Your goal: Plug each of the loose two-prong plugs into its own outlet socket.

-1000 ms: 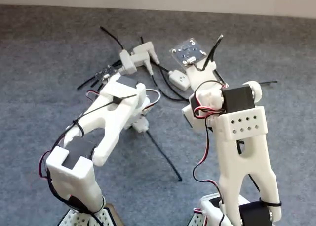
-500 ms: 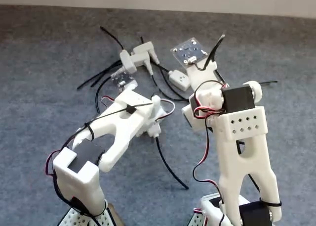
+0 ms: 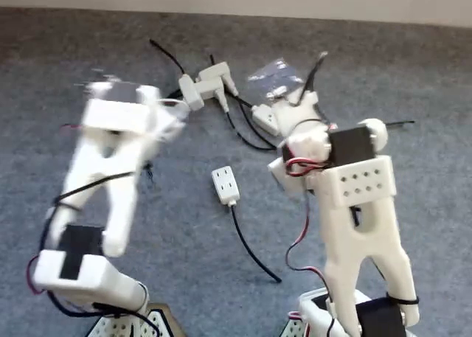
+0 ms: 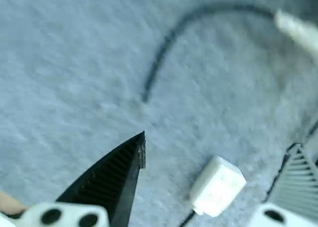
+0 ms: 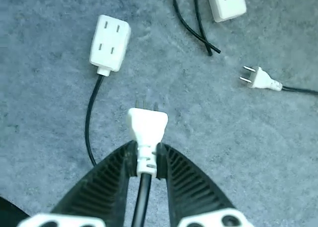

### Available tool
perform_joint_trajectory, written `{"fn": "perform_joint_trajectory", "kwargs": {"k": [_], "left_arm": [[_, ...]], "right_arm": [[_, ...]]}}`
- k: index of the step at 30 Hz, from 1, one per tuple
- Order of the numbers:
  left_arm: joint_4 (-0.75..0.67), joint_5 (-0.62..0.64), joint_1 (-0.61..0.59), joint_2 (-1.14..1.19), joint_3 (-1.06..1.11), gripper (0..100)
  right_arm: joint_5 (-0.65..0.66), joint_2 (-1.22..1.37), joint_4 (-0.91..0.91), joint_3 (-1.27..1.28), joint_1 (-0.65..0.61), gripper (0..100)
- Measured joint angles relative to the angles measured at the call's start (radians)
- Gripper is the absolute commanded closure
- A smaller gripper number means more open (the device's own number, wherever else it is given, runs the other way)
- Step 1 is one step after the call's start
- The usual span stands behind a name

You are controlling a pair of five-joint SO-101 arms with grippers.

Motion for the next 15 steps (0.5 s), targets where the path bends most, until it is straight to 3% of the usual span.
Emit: {"fn": "perform_joint_trajectory", "kwargs": {"k": [8,15], "left_arm": [[0.011,-0.086,-0.428,0.017,0.112,59],[0.011,-0.301,-0.563,0.166,0.153,59]], "right_arm": [[-0.035,0.284,-0.002,-0.044,-0.206,99.2],[-0.046,0.494,0.003,-0.296,-0.285,99.2]]}}
